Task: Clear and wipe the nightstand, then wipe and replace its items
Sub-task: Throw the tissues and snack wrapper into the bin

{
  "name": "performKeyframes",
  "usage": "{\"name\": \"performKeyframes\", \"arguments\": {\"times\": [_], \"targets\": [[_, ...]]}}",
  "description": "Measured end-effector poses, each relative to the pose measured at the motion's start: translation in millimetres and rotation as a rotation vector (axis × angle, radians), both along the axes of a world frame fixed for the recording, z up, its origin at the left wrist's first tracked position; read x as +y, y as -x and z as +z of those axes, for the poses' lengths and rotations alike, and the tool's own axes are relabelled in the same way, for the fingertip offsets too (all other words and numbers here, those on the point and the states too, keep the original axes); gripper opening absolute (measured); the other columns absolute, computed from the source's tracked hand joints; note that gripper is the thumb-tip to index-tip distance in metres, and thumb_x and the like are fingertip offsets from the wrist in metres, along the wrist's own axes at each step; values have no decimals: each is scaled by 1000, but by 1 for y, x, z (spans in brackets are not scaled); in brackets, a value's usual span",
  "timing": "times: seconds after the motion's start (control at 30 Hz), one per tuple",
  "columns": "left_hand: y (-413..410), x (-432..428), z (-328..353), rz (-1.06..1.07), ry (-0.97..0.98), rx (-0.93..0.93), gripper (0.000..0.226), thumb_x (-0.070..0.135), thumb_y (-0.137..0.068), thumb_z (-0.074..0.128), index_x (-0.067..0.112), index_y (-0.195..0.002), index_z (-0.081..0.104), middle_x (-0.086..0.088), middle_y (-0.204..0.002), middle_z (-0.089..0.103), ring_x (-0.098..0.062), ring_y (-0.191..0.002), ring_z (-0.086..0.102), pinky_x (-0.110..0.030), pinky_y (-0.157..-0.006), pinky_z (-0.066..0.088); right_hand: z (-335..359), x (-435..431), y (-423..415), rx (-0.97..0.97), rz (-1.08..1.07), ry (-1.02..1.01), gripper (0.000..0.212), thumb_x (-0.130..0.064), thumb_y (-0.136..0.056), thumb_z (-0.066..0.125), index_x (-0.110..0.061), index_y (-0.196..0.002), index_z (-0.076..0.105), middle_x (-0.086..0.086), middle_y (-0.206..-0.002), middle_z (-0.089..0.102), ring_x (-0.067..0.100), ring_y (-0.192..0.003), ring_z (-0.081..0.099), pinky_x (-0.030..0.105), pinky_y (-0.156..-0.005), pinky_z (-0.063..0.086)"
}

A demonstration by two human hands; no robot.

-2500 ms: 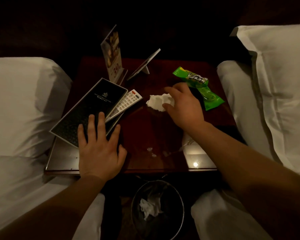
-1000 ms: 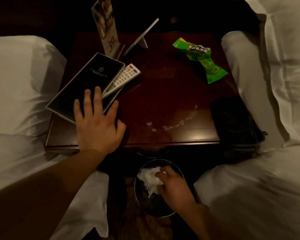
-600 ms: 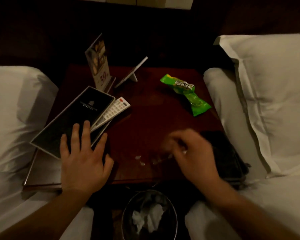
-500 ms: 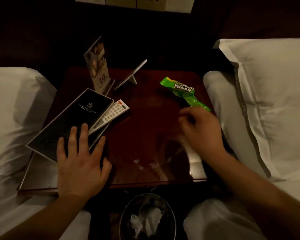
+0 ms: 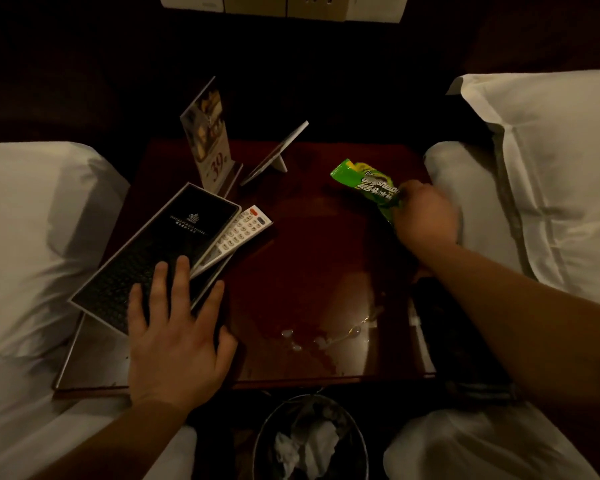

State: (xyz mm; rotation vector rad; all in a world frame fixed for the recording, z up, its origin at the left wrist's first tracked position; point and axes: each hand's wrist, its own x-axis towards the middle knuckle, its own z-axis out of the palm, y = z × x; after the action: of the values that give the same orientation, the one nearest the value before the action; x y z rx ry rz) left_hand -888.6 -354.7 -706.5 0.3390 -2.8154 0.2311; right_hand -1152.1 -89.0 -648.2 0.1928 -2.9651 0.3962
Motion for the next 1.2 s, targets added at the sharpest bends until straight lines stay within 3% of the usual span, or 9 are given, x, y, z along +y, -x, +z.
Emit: {"name": "performKeyframes", "arguments": {"times": [0.2, 0.33, 0.47, 0.53, 0.7, 0.83, 1.0, 1.1, 1.2], "targets": [[0, -1, -1, -4, -4, 0, 63, 46, -82, 44, 20, -138, 59, -24, -162, 25, -45, -151, 18, -65, -118, 13, 1, 4, -10, -51, 46, -22, 19, -10, -86, 59, -3, -100, 70, 24, -94, 68, 43, -89, 62, 41, -70, 52], [1, 0, -1, 4, 2, -8, 63, 46, -83, 43, 21, -139, 59, -24, -162, 23, -44, -151, 17, -64, -118, 12, 17, -1, -43, 67, 150, 67, 15, -10, -84, 59, -4, -92, 70, 19, -84, 68, 39, -79, 62, 36, -59, 41], [-1, 1, 0, 15, 2, -15, 63, 45, -83, 42, 21, -139, 58, -23, -163, 22, -44, -151, 17, -64, -118, 12, 30, -8, -102, 112, 232, 253, 9, -13, -85, 64, -10, -91, 70, 8, -81, 61, 24, -70, 57, 32, -57, 31], [-1, 1, 1, 15, 4, -14, 63, 45, -84, 41, 21, -139, 58, -23, -163, 22, -44, -151, 17, -64, -118, 13, 36, -11, -136, 115, 261, 369, 4, -11, -84, 66, -11, -87, 69, 4, -78, 58, 19, -67, 55, 33, -57, 35], [-2, 2, 3, 22, -12, -13, 62, 45, -84, 41, 23, -139, 58, -22, -163, 22, -43, -151, 16, -63, -118, 13, 29, -10, -229, -33, 332, 592, 10, -9, -83, 66, -18, -88, 66, -5, -86, 60, 7, -78, 58, 23, -65, 49], [-1, 4, 6, 26, -43, -21, 62, 44, -83, 42, 22, -139, 58, -21, -163, 22, -43, -151, 16, -62, -118, 11, -4, 5, -289, -91, 371, 693, 21, -7, -82, 70, -22, -97, 69, -14, -95, 61, -1, -89, 61, 10, -72, 45], [-1, 5, 6, 30, -39, -24, 61, 43, -84, 41, 22, -138, 59, -21, -163, 23, -43, -151, 17, -62, -118, 12, -74, 25, -324, -172, 376, 582, 40, 2, -65, 79, -13, -102, 74, -9, -102, 65, 8, -99, 65, 13, -83, 48], [-2, 6, 7, 33, -30, -27, 61, 43, -85, 41, 21, -139, 58, -22, -163, 23, -43, -151, 17, -63, -118, 13, -119, 27, -332, -306, 285, 465, 32, 7, -60, 78, -7, -88, 72, 0, -91, 67, 19, -88, 68, 20, -74, 51], [-2, 5, 7, 26, -38, -18, 60, 42, -85, 41, 21, -139, 58, -22, -162, 23, -43, -151, 17, -63, -118, 13, -155, 25, -334, -431, 196, 391, 29, 6, -66, 73, -9, -90, 72, 1, -94, 67, 22, -89, 68, 20, -74, 48]]}}
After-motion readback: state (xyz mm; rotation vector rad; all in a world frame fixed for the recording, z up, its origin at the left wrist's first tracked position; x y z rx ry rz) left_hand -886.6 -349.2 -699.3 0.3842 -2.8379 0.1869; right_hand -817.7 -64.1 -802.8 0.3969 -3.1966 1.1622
